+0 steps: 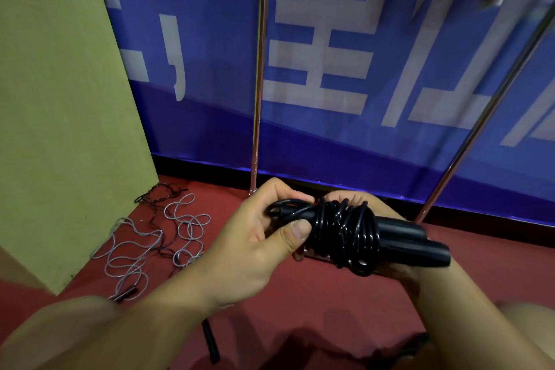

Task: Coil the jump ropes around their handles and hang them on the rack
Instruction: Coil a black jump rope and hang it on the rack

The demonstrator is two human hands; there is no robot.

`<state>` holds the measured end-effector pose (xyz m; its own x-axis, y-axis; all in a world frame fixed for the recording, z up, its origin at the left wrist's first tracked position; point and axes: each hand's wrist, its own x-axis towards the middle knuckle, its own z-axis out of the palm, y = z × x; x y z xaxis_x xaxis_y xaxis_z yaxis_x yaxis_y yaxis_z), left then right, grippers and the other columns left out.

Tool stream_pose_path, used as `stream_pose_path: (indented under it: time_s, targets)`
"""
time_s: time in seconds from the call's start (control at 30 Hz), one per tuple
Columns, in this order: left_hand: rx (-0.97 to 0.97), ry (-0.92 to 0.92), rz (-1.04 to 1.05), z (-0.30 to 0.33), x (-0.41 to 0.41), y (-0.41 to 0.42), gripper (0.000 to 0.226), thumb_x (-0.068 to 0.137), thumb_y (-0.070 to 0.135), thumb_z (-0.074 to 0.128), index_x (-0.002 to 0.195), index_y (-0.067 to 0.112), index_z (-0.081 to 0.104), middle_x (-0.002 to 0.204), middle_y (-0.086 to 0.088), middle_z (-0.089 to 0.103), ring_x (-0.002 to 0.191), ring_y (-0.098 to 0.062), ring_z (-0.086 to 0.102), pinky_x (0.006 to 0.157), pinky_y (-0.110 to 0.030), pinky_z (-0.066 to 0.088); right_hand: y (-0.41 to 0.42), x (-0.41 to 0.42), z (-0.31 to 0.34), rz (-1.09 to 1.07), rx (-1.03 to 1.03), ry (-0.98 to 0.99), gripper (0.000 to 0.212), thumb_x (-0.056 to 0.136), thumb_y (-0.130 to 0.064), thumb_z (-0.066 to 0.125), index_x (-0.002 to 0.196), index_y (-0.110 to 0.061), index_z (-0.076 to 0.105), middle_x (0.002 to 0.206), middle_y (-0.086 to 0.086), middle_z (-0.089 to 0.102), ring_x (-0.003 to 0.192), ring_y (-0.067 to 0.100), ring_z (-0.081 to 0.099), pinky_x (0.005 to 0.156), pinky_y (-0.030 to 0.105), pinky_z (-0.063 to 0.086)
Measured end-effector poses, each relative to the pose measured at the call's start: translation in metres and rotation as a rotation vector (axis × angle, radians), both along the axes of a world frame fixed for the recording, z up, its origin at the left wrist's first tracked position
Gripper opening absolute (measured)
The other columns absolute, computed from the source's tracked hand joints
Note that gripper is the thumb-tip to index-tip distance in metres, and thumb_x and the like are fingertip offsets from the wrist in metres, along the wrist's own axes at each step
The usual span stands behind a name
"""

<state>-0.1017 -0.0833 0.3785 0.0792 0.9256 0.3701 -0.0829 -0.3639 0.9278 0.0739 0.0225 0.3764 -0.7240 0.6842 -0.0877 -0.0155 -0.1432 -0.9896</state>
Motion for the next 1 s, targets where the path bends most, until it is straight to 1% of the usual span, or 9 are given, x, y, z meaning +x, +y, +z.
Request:
stream_pose_path:
  time_s: [0.07, 0.1, 0.2, 0.3, 0.43, 0.53, 0.7, 0.87, 1.0]
  targets:
    - [-0.011, -0.070, 0.045, -0.002, 0.003, 0.004, 0.018, 0.089, 0.012, 0.060, 0.106, 0.008, 0.056, 0.082, 0.005, 0.066, 0.068, -0.009, 0.058, 0.064, -0.022, 0.050, -0.008, -0.003, -0.007, -0.081, 0.047, 0.038, 0.016, 0.079, -0.005, 0.065, 0.088, 0.008, 0.065, 0.085, 0.022, 0.065, 0.077, 0.031, 0.062, 0.069, 0.033, 0.052]
    - [-0.019, -0.102, 0.072, -0.002, 0.004, 0.006, 0.019, 0.088, 0.013, 0.060, 0.106, 0.008, 0.056, 0.080, 0.006, 0.066, 0.067, -0.008, 0.058, 0.063, -0.022, 0.051, -0.012, -0.006, -0.010, -0.164, 0.074, 0.057, 0.009, 0.078, -0.005, 0.068, 0.084, 0.000, 0.070, 0.082, 0.014, 0.069, 0.076, 0.023, 0.065, 0.067, 0.029, 0.053]
    - [-0.039, -0.183, 0.174, -0.003, 0.007, 0.016, 0.027, 0.087, 0.017, 0.061, 0.108, 0.001, 0.056, 0.082, 0.000, 0.066, 0.062, -0.009, 0.057, 0.060, -0.020, 0.049, -0.019, -0.019, -0.015, -0.277, 0.170, 0.009, 0.025, 0.089, -0.002, 0.066, 0.070, -0.018, 0.072, 0.070, -0.001, 0.068, 0.065, 0.010, 0.060, 0.061, 0.025, 0.049]
    - [-0.031, -0.175, 0.305, -0.007, 0.010, 0.024, 0.025, 0.094, 0.016, 0.063, 0.105, -0.004, 0.054, 0.080, -0.006, 0.063, 0.058, -0.009, 0.055, 0.058, -0.017, 0.046, -0.020, -0.030, -0.017, -0.335, 0.250, -0.021, 0.029, 0.091, 0.001, 0.061, 0.069, -0.016, 0.069, 0.067, 0.001, 0.065, 0.062, 0.013, 0.057, 0.063, 0.033, 0.047]
    - [-0.021, -0.083, 0.404, -0.012, 0.014, 0.031, 0.021, 0.096, 0.017, 0.061, 0.100, -0.001, 0.052, 0.071, 0.001, 0.061, 0.057, -0.008, 0.055, 0.058, -0.018, 0.047, -0.022, -0.035, -0.021, -0.322, 0.414, -0.139, 0.025, 0.093, -0.005, 0.057, 0.072, -0.018, 0.062, 0.067, 0.005, 0.062, 0.058, 0.019, 0.058, 0.058, 0.040, 0.049]
    - [-0.044, -0.059, 0.456, -0.014, 0.012, 0.037, 0.012, 0.099, 0.012, 0.059, 0.097, 0.003, 0.050, 0.065, 0.006, 0.060, 0.056, -0.004, 0.054, 0.057, -0.017, 0.046, -0.026, -0.034, -0.021, -0.260, 0.446, -0.272, 0.027, 0.098, -0.015, 0.055, 0.073, -0.019, 0.060, 0.057, 0.005, 0.060, 0.050, 0.015, 0.055, 0.053, 0.032, 0.045]
    - [-0.189, -0.109, 0.540, -0.011, 0.008, 0.044, 0.011, 0.099, 0.014, 0.057, 0.093, 0.011, 0.048, 0.066, -0.009, 0.061, 0.050, -0.009, 0.056, 0.044, -0.024, 0.046, -0.040, -0.036, -0.022, -0.145, 0.519, -0.392, 0.017, 0.093, -0.027, 0.060, 0.083, -0.013, 0.061, 0.061, -0.007, 0.054, 0.055, 0.010, 0.057, 0.062, 0.041, 0.054]
    - [-0.132, 0.325, 0.627, -0.017, 0.001, 0.045, 0.016, 0.096, 0.034, 0.062, 0.091, 0.021, 0.054, 0.064, 0.002, 0.067, 0.057, -0.014, 0.061, 0.059, -0.037, 0.050, -0.045, -0.031, -0.014, -0.148, 0.685, -0.546, 0.009, 0.082, -0.023, 0.058, 0.087, -0.016, 0.060, 0.060, -0.003, 0.049, 0.055, 0.006, 0.040, 0.056, 0.031, 0.039]
    - [-0.099, 0.493, 0.651, -0.019, -0.001, 0.042, 0.023, 0.092, 0.040, 0.064, 0.082, 0.024, 0.050, 0.057, 0.008, 0.058, 0.049, -0.010, 0.049, 0.056, -0.041, 0.045, -0.049, -0.026, -0.008, -0.135, 0.690, -0.587, 0.016, 0.083, -0.024, 0.051, 0.089, -0.013, 0.061, 0.068, 0.002, 0.057, 0.062, 0.014, 0.049, 0.060, 0.032, 0.041]
